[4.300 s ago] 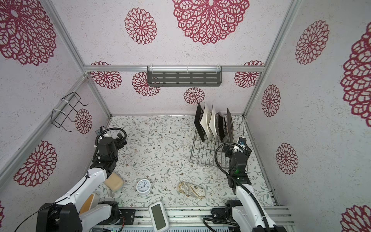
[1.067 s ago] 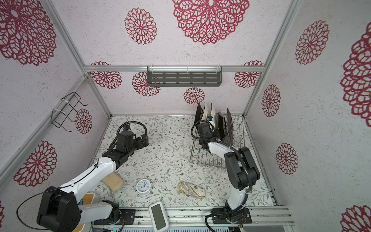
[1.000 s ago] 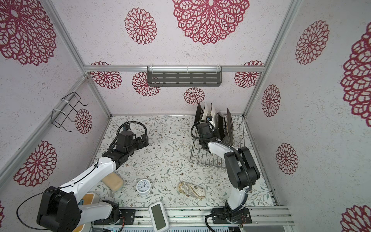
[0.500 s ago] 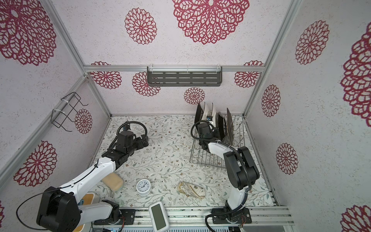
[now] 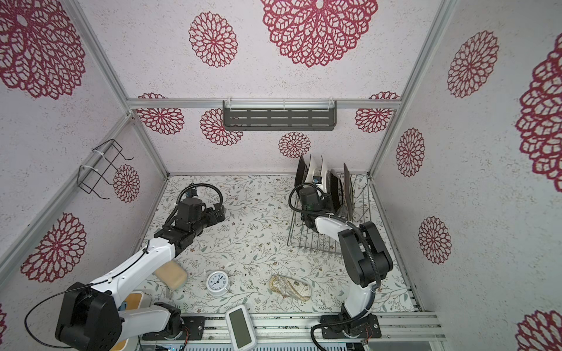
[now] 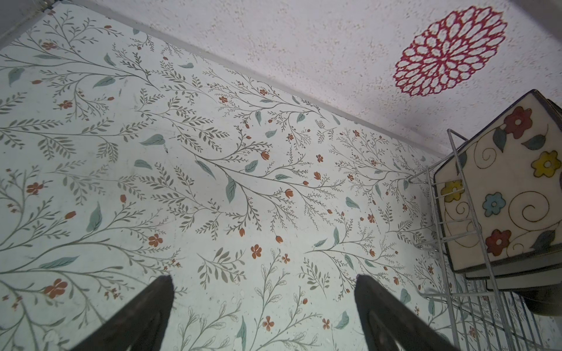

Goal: Unload the plates from the dish rack

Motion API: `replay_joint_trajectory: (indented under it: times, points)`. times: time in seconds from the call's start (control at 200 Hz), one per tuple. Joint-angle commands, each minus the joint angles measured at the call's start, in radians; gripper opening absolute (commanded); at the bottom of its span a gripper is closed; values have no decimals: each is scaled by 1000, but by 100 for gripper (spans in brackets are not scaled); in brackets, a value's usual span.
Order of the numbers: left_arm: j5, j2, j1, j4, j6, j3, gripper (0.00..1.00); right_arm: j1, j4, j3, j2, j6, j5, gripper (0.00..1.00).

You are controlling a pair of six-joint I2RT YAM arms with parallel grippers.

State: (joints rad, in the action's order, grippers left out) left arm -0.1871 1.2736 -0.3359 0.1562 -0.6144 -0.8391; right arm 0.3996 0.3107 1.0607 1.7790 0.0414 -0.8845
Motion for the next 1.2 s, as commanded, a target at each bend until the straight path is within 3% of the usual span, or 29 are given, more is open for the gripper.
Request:
replay_joint_trajectory:
  times: [0.0, 1.191]
  points:
    - [8, -22, -6, -2, -1, -18, 97, -8, 1, -28, -8, 3, -56, 0]
    - [20, -19, -11, 14, 4, -52, 97, 12, 156, -90, -152, -94, -121, 0]
